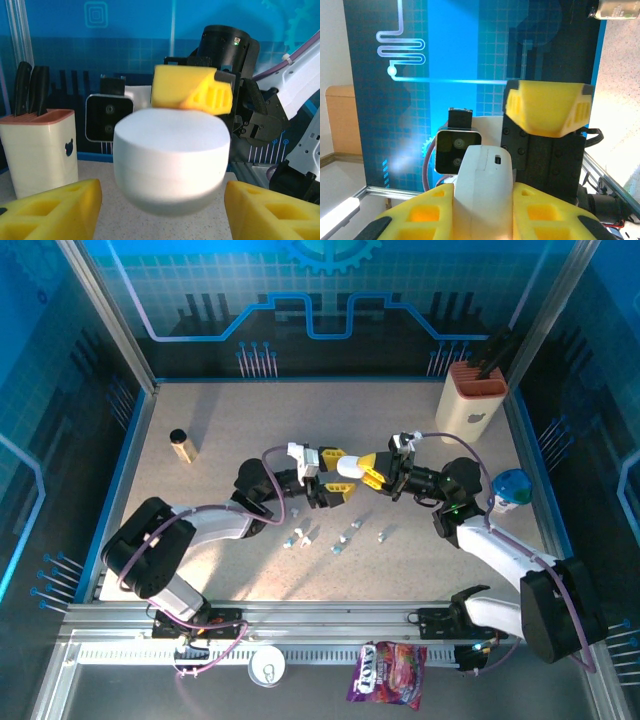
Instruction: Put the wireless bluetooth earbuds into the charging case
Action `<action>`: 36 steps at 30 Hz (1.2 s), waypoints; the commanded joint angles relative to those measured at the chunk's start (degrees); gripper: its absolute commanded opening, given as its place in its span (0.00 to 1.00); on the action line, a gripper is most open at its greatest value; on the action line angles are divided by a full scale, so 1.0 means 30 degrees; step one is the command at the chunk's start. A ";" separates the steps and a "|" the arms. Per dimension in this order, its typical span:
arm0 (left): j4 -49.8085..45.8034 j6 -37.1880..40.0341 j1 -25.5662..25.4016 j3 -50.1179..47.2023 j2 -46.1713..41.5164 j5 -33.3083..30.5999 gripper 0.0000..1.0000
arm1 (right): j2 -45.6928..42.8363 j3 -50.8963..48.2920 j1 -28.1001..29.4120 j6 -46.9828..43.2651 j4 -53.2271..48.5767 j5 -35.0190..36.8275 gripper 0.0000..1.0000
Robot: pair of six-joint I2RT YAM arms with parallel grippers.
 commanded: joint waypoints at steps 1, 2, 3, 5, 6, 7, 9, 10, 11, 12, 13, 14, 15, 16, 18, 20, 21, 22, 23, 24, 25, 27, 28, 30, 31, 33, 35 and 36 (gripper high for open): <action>0.1077 -0.0238 -0.0151 0.0670 0.0262 0.0353 0.64 | -0.0125 -0.0082 -0.0131 -0.0427 -0.0051 -0.0143 0.11; 0.1024 -0.0228 -0.0147 0.0731 0.0291 0.0428 0.64 | -0.0155 -0.0098 -0.0135 -0.0404 -0.0061 -0.0144 0.12; 0.1025 -0.0222 -0.0157 0.0771 0.0317 0.0462 0.64 | -0.0166 -0.0082 -0.0139 -0.0454 -0.0102 -0.0139 0.11; 0.0992 -0.0238 -0.0151 0.0825 0.0353 0.0585 0.62 | -0.0207 -0.0067 -0.0136 -0.0496 -0.0195 -0.0121 0.11; 0.0965 -0.0287 -0.0151 0.0861 0.0383 0.0633 0.61 | -0.0214 -0.0036 -0.0135 -0.0538 -0.0208 -0.0099 0.11; 0.0989 -0.0311 -0.0148 0.0836 0.0383 0.0680 0.61 | -0.0242 -0.0020 -0.0154 -0.0572 -0.0299 -0.0143 0.11; 0.1018 -0.0407 -0.0152 0.0889 0.0412 0.0775 0.58 | -0.0248 0.0020 -0.0139 -0.0643 -0.0402 -0.0155 0.11; 0.1029 -0.0477 -0.0154 0.0888 0.0414 0.0839 0.57 | -0.0251 0.0035 -0.0160 -0.0688 -0.0436 -0.0149 0.11; 0.1014 -0.0587 -0.0140 0.0912 0.0412 0.0865 0.57 | -0.0243 0.0055 -0.0161 -0.0749 -0.0477 -0.0166 0.11; 0.0979 -0.0723 -0.0170 0.0943 0.0413 0.0944 0.56 | -0.0221 0.0088 -0.0177 -0.0800 -0.0539 -0.0172 0.11; 0.0896 -0.0813 -0.0166 0.0980 0.0384 0.1037 0.56 | -0.0214 0.0096 -0.0173 -0.0835 -0.0598 -0.0184 0.11; 0.0806 -0.0830 -0.0193 0.1026 0.0369 0.1098 0.55 | -0.0185 0.0116 -0.0170 -0.0863 -0.0599 -0.0173 0.11; 0.0723 -0.0810 -0.0198 0.1038 0.0339 0.1161 0.54 | -0.0161 0.0138 -0.0162 -0.0835 -0.0607 -0.0204 0.11; 0.0643 -0.0786 -0.0231 0.1034 0.0328 0.1191 0.53 | -0.0184 0.0163 -0.0161 -0.0792 -0.0565 -0.0155 0.11; 0.0612 -0.0744 -0.0251 0.0987 0.0325 0.1252 0.49 | -0.0224 0.0268 -0.0177 -0.0789 -0.0557 -0.0231 0.11; 0.0639 -0.0749 -0.0251 0.0980 0.0359 0.1254 0.48 | -0.0214 0.0384 -0.0168 -0.0786 -0.0557 -0.0252 0.11; 0.0666 -0.0717 -0.0252 0.0943 0.0383 0.1250 0.48 | -0.0214 0.0411 -0.0169 -0.0769 -0.0504 -0.0237 0.11; 0.0727 -0.0742 -0.0227 0.0968 0.0442 0.1254 0.49 | -0.0209 0.0431 -0.0183 -0.0714 -0.0415 -0.0249 0.11; 0.0786 -0.0779 -0.0233 0.0980 0.0464 0.1239 0.49 | -0.0185 0.0415 -0.0189 -0.0672 -0.0415 -0.0267 0.11; 0.0824 -0.0802 -0.0239 0.0980 0.0508 0.1239 0.49 | -0.0185 0.0389 -0.0180 -0.0669 -0.0412 -0.0246 0.11; 0.0838 -0.0832 -0.0236 0.1022 0.0526 0.1294 0.48 | -0.0185 0.0359 -0.0189 -0.0659 -0.0378 -0.0260 0.11; 0.0835 -0.0826 -0.0239 0.1066 0.0562 0.1340 0.48 | -0.0155 0.0332 -0.0183 -0.0597 -0.0277 -0.0218 0.11; 0.0831 -0.0802 -0.0278 0.1075 0.0587 0.1369 0.49 | -0.0155 0.0332 -0.0183 -0.0575 -0.0201 -0.0231 0.11; 0.0843 -0.0751 -0.0274 0.1060 0.0588 0.1370 0.51 | -0.0155 0.0297 -0.0182 -0.0484 -0.0079 -0.0203 0.11; 0.0880 -0.0744 -0.0275 0.1039 0.0588 0.1371 0.51 | -0.0157 0.0284 -0.0189 -0.0450 -0.0014 -0.0181 0.11; 0.0961 -0.0779 -0.0263 0.1033 0.0590 0.1363 0.50 | -0.0185 0.0241 -0.0190 -0.0441 -0.0020 -0.0170 0.11; 0.0986 -0.0828 -0.0259 0.1026 0.0563 0.1367 0.48 | -0.0240 0.0217 -0.0190 -0.0563 -0.0215 -0.0192 0.11; 0.1007 -0.0859 -0.0275 0.1038 0.0544 0.1359 0.47 | -0.0271 0.0173 -0.0187 -0.0652 -0.0374 -0.0188 0.11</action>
